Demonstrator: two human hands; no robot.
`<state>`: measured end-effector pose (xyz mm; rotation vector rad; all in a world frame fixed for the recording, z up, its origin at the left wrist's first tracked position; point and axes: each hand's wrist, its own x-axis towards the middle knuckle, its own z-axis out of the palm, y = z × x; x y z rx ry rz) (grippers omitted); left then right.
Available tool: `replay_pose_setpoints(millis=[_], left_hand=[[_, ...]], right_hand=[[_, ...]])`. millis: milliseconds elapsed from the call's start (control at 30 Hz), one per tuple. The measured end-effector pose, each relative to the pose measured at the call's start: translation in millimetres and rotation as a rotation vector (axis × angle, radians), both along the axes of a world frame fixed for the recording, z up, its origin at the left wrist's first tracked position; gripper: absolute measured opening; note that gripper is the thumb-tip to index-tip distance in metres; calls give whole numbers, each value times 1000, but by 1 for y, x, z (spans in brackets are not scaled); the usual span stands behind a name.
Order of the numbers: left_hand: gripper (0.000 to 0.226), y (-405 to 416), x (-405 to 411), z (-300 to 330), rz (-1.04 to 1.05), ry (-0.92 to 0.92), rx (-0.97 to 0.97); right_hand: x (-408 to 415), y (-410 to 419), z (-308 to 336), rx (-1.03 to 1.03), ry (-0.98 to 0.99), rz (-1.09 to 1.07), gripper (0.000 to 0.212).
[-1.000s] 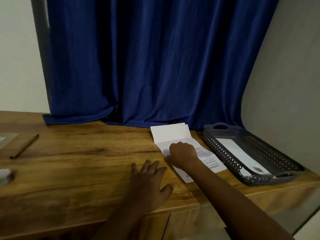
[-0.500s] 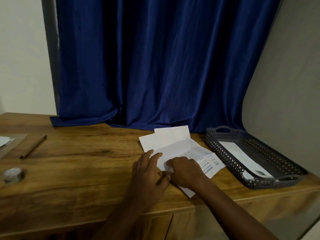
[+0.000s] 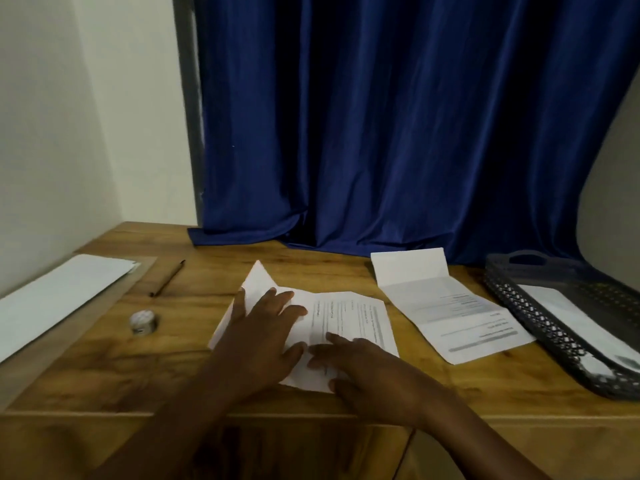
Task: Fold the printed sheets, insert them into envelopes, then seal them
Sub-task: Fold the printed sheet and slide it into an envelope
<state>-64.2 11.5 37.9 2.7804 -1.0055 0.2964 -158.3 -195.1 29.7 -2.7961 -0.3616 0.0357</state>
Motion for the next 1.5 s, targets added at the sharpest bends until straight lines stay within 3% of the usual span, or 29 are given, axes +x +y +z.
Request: replay_pose_setpoints(millis=[100,200,333,500,600,733,967,1167,1233,1333,1433,1500], left_hand=[[64,21,2,-5,37,27,127],[67,33,6,-12,70,103,130],[72,40,9,-26,105,178,125],[73,35,6,-43,56,161,96],[70,36,7,-46,13,135,184],[70,38,9,-45,29,146,223],[72,40,12,-39,64,210,153],[77,45,22,-25,300,311,189],[73,35,19,-21,368,249,192],[65,9,6,-22,216,73,145],[63,-18,-3,-28,-4,148,132],[62,-24,-2,-33,-32,209,139]], right_hand=[[10,15,-2,35,61,82,50],[15,21,-5,63,63,120,44],[21,27,-2,109,-194,12,27],[35,56,-5,196,-405,-120,36],[43,85,-12,165,-331,-100,45],[53,86,-29,87,-58,-131,70],[52,14,-36,-184,-26,-280,76],[50,2,-42,-194,-64,-330,75],[50,3,-44,-185,-85,-336,78],[50,3,-45,-177,-99,-335,82],[49,1,-45,-192,-103,-326,77],[49,0,-45,-209,-110,-321,71]])
